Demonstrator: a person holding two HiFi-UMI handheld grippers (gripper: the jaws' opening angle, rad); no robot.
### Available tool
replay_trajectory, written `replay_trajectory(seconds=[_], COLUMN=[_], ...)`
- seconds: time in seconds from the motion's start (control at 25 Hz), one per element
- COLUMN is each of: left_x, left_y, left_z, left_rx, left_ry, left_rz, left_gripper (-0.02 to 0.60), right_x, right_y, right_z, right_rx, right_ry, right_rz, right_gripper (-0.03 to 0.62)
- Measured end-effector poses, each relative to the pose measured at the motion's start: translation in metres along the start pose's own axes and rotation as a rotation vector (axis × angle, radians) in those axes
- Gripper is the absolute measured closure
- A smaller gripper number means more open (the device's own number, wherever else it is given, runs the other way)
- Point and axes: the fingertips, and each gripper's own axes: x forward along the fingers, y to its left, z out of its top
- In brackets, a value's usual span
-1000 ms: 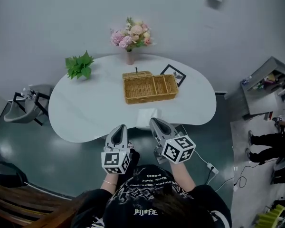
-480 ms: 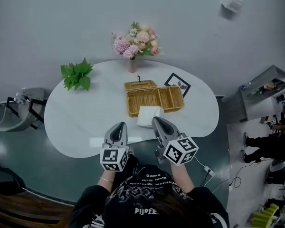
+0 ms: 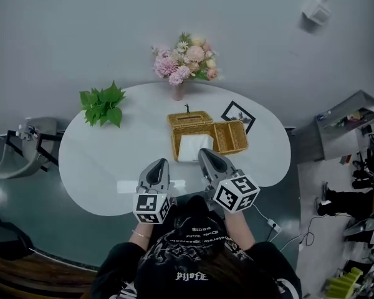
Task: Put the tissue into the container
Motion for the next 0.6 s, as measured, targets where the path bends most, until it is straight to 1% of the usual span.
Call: replay_trajectory(seconds=[0.24, 0.4, 0.6], left_x=[0.012, 0.019, 0.03], left_y=[0.011, 0.014, 0.02], left_z=[0.006, 0.012, 0.011], left_rx=[-0.019, -0.026, -0.03], left_ry=[-0.004, 0.002, 0.019], left_rz=[0.06, 0.105, 0.17], left_gripper=[0.555, 0.555, 0.555], right_x=[0.023, 0.036, 0.05], right_y=[-0.01, -0.017, -0.028], right_z=[0.004, 0.006, 0.003], right_rx=[0.004, 0.014, 0.015], right_ry=[0.047, 0.088, 0.14], right_rz=[0.045, 0.082, 0.127], right_gripper=[0.569, 0.569, 0.569])
